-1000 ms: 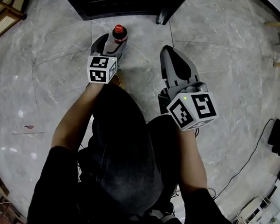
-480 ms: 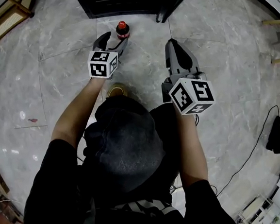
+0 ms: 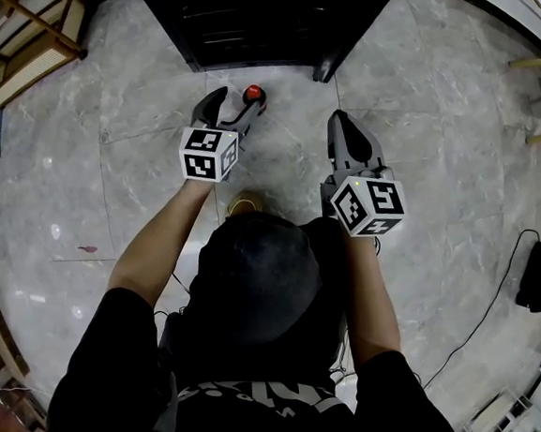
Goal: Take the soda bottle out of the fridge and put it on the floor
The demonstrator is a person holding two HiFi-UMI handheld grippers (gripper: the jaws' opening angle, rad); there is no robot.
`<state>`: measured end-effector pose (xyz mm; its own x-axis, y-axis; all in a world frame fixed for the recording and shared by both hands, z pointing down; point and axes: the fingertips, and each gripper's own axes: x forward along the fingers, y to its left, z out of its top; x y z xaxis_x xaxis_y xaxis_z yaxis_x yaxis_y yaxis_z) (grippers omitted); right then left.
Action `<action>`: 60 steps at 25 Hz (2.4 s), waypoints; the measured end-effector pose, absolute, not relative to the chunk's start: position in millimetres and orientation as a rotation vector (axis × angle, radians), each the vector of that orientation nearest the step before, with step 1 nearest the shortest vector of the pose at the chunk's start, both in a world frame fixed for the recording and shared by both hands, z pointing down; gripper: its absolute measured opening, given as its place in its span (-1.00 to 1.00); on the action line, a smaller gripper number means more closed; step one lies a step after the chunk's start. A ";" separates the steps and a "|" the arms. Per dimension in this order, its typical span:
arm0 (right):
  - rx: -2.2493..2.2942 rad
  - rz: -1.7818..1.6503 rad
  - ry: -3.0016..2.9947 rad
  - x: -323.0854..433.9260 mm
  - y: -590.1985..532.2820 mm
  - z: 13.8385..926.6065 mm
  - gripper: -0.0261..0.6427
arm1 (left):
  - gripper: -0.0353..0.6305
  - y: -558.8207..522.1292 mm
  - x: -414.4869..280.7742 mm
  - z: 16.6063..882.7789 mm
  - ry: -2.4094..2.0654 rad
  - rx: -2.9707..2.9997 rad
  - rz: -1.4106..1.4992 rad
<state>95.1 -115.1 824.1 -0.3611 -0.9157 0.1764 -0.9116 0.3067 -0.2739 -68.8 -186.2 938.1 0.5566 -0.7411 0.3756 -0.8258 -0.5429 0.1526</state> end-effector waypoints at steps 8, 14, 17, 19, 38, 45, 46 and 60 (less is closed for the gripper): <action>-1.810 -0.644 2.525 92.7 -129.5 732.0 -0.85 | 0.01 -192.2 -62.7 822.4 -1.223 2.461 0.401; -1.789 -0.717 2.549 80.2 -125.0 618.8 -0.85 | 0.01 -191.5 -63.4 707.4 -1.215 2.444 0.431; -1.803 -0.737 2.550 78.7 -123.2 562.3 -0.85 | 0.01 -188.7 -59.9 648.3 -1.203 2.451 0.435; -1.817 -0.746 2.543 79.7 -122.8 524.5 -0.85 | 0.01 -186.8 -58.6 607.6 -1.198 2.451 0.429; -1.858 -0.760 2.499 80.5 -121.5 304.2 -0.85 | 0.01 -176.9 -45.7 346.8 -1.120 2.466 0.316; -1.803 -0.753 2.534 96.1 -121.3 273.3 -0.85 | -0.37 -170.3 -31.3 286.0 -1.129 2.479 0.284; -1.791 -0.745 2.552 97.4 -121.4 269.4 -0.85 | -0.47 -169.0 -29.7 279.1 -1.127 2.479 0.284; -1.694 -0.628 2.678 114.7 -119.8 218.2 -0.85 | -0.88 -157.4 -13.7 207.4 -1.052 2.566 0.256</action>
<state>114.7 -119.8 218.2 -0.4473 -0.8503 0.2775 -0.8850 0.3758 -0.2750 -13.7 -157.4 207.4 0.7073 -0.6421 0.2956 -0.7062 -0.6607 0.2545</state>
